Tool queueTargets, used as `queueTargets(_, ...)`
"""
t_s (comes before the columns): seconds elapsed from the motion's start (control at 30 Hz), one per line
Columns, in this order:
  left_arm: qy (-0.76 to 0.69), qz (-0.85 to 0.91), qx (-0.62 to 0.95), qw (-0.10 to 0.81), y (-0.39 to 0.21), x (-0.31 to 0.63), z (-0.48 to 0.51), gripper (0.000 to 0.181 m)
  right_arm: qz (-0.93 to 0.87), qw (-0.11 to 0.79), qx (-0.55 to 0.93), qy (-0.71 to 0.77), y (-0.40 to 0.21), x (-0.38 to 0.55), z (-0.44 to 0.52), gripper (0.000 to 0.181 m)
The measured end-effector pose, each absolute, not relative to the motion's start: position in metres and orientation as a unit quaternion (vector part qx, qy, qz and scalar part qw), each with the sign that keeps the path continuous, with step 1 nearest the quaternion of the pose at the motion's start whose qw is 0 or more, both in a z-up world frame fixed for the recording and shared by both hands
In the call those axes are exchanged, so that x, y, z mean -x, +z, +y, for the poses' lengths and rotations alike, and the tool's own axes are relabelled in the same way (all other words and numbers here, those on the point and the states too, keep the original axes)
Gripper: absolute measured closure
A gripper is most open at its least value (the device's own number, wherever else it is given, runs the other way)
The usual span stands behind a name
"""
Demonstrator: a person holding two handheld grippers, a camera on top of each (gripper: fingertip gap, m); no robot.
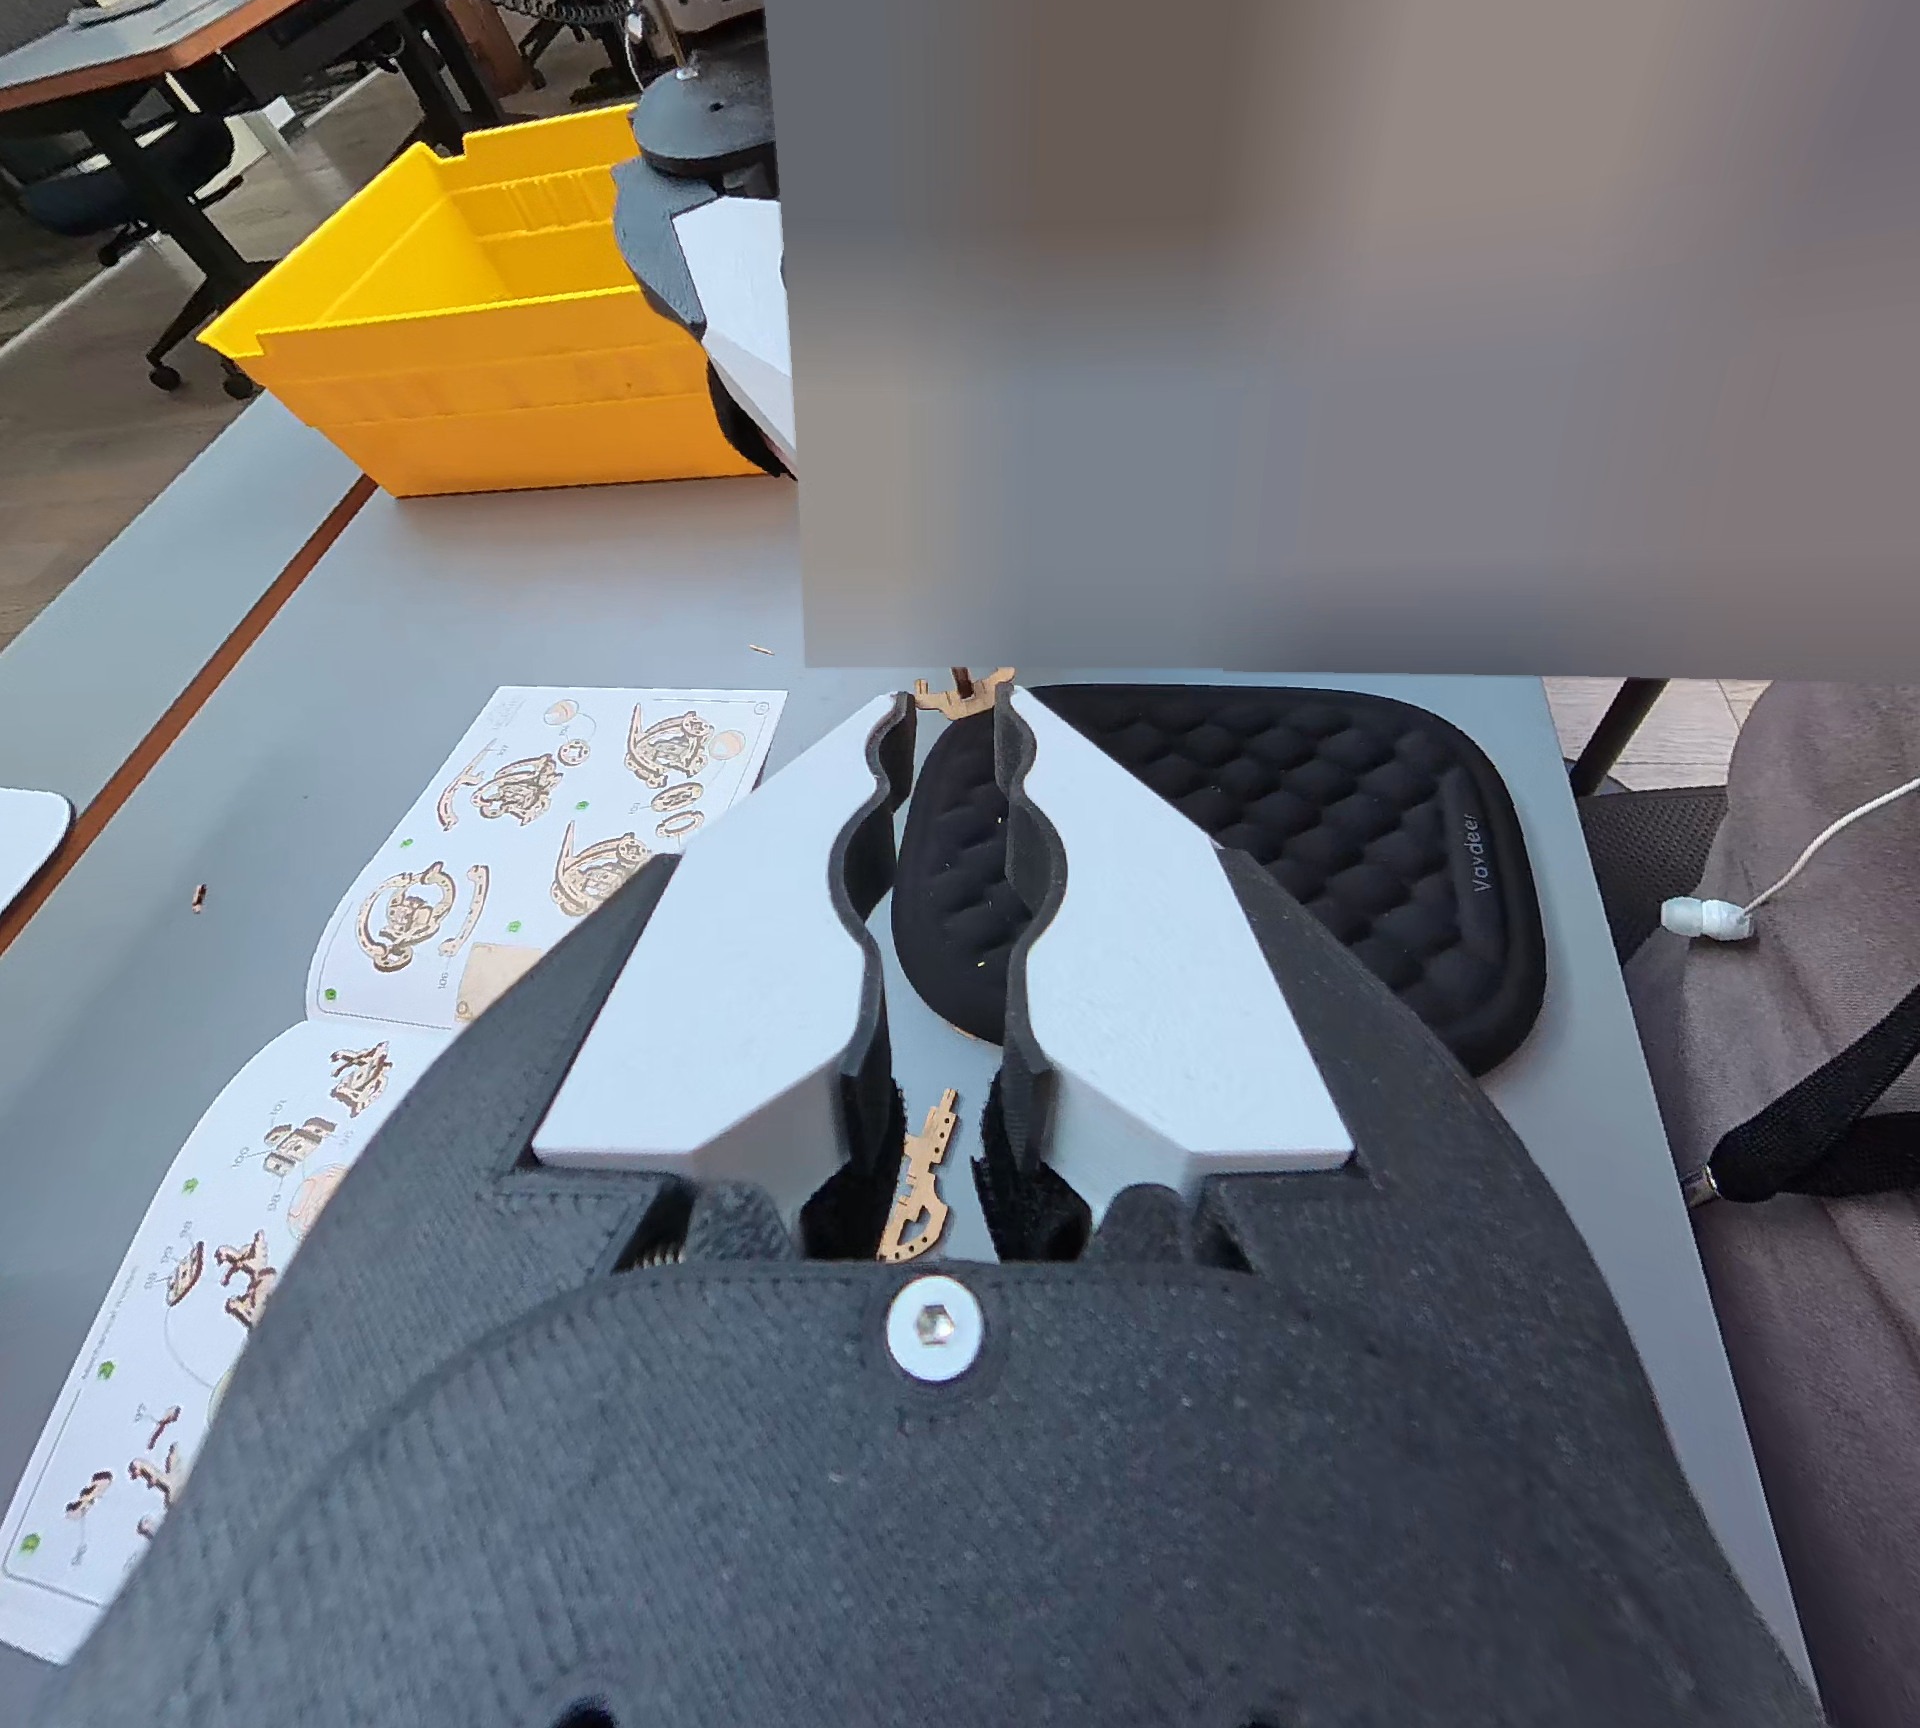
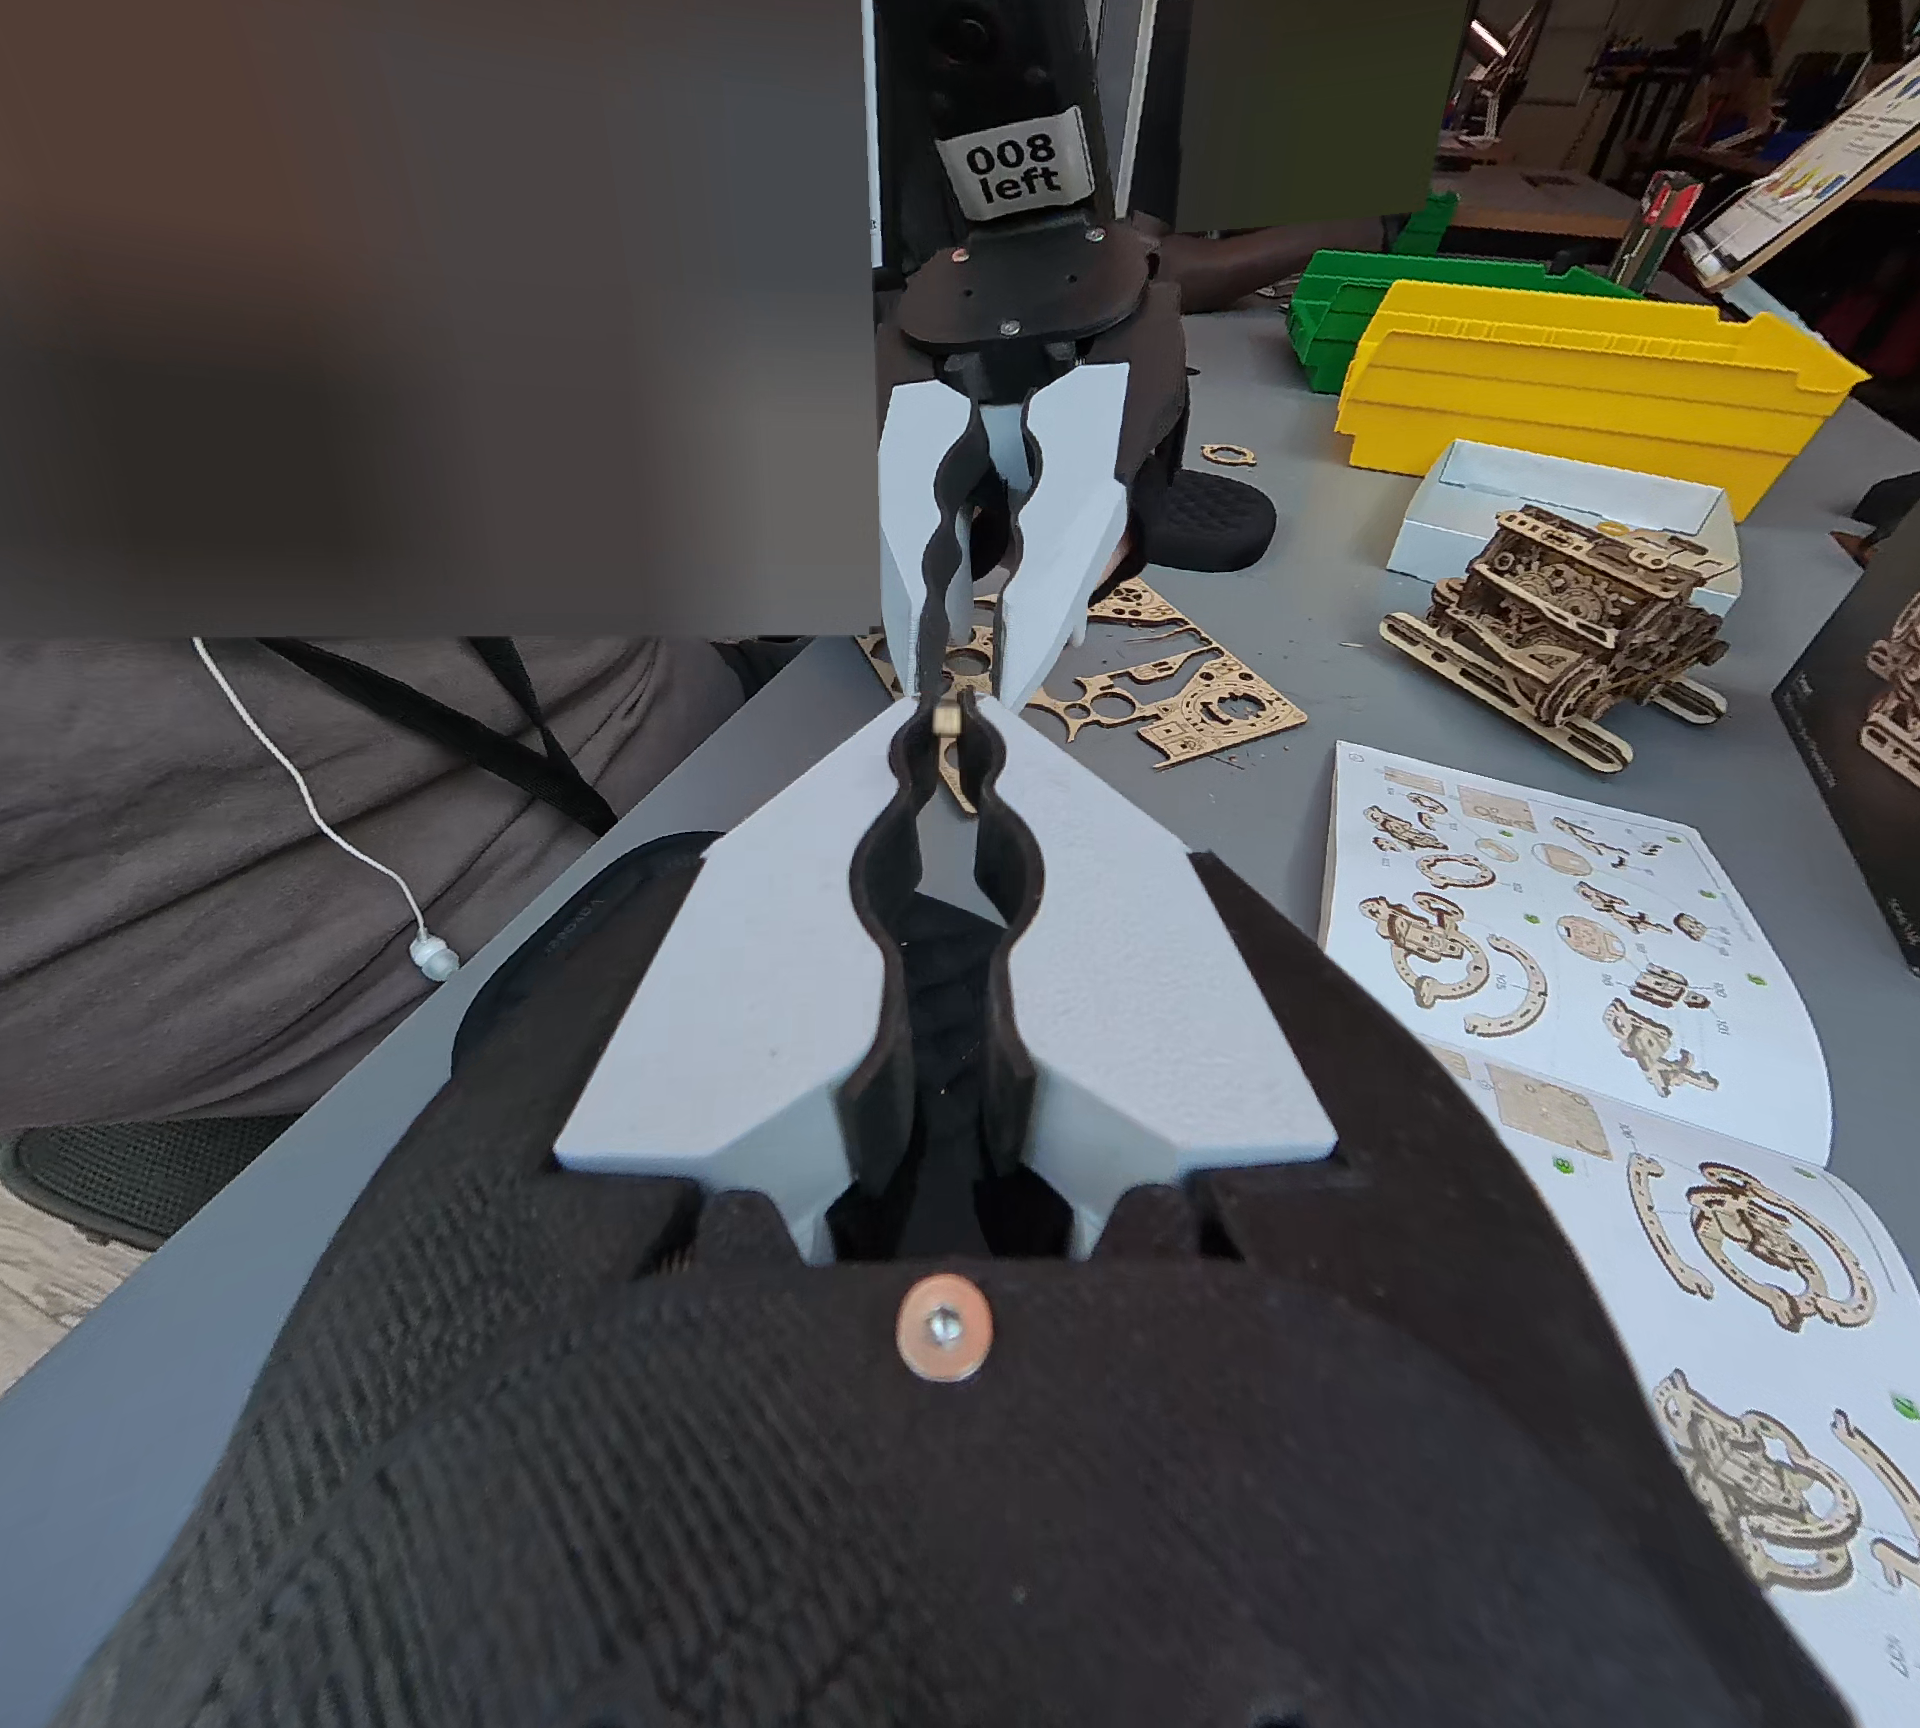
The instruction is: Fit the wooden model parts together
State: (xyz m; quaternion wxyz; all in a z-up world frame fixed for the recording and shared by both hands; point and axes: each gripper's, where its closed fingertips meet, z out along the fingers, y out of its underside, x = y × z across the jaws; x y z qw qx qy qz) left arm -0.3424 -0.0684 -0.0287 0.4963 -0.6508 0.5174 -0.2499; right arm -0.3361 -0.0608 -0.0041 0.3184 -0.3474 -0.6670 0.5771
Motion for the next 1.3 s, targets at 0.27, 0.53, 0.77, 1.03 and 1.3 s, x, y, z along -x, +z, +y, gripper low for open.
queueTargets(0.27, -0.26, 0.493, 0.655, 0.511, -0.031, 0.343, -0.06, 0.169, -0.69, 0.36, 0.348, 0.523, -0.002, 0.339, -0.058, 0.18)
queueTargets(0.53, -0.273, 0.489, 0.642, 0.524, -0.024, 0.34, -0.062, 0.169, -0.671, 0.321, 0.356, 0.566, -0.002, 0.333, -0.055, 0.18)
queueTargets(0.77, -0.275, 0.489, 0.643, 0.522, -0.023, 0.341, -0.062, 0.169, -0.669, 0.315, 0.359, 0.57, -0.005, 0.334, -0.055, 0.18)
queueTargets(1.03, -0.273, 0.486, 0.645, 0.523, -0.022, 0.343, -0.063, 0.169, -0.659, 0.314, 0.357, 0.582, -0.007, 0.336, -0.056, 0.18)
queueTargets(1.3, -0.269, 0.49, 0.647, 0.519, -0.023, 0.345, -0.064, 0.169, -0.653, 0.315, 0.354, 0.59, -0.007, 0.338, -0.057, 0.18)
